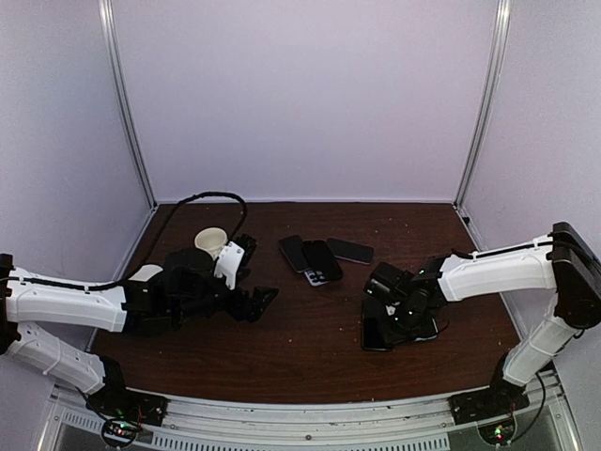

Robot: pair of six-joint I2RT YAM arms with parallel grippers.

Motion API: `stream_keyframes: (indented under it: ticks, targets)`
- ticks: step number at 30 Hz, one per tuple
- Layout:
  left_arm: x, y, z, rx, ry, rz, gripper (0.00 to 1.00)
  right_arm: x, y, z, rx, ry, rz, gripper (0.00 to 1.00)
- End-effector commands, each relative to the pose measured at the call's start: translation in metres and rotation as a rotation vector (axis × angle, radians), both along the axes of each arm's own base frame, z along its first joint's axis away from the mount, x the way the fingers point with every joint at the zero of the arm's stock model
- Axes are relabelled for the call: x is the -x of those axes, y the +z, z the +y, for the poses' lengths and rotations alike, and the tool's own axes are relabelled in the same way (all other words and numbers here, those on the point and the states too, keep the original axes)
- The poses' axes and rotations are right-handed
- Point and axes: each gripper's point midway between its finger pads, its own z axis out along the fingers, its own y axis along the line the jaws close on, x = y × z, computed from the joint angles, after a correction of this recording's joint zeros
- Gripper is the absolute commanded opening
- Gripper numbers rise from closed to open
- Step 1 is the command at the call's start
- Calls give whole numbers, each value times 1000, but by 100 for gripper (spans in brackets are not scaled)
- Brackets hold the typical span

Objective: Put the phone into the phone case
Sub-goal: Press the phone with the phone case at the bottom right corner of the phone case, then move the phone with the phone case to the center of the board.

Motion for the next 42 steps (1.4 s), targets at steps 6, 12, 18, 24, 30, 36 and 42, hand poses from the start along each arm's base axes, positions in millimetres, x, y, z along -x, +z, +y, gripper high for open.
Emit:
stream_keyframes:
  ticks: [6,12,18,24,30,36,42]
  targets:
    - [-7,7,-2,5,3,-21,87,31,-27,-16,109,40,106,9]
    - [-6,7,-3,5,-7,-13,87,-20,48,-3,198,106,-90,18]
    - [-8,14,5,-1,23,-28,87,-63,76,50,123,164,-224,23]
    - [-10,19,15,-10,64,-58,88,-77,63,86,162,218,-245,42]
    - [-11,14,13,-20,57,-50,88,-75,34,82,308,248,-211,45]
    - [-11,10,8,-25,44,-44,88,-57,26,74,370,273,-179,48]
    - [-13,4,3,-36,34,-27,88,-38,16,59,375,270,-146,48]
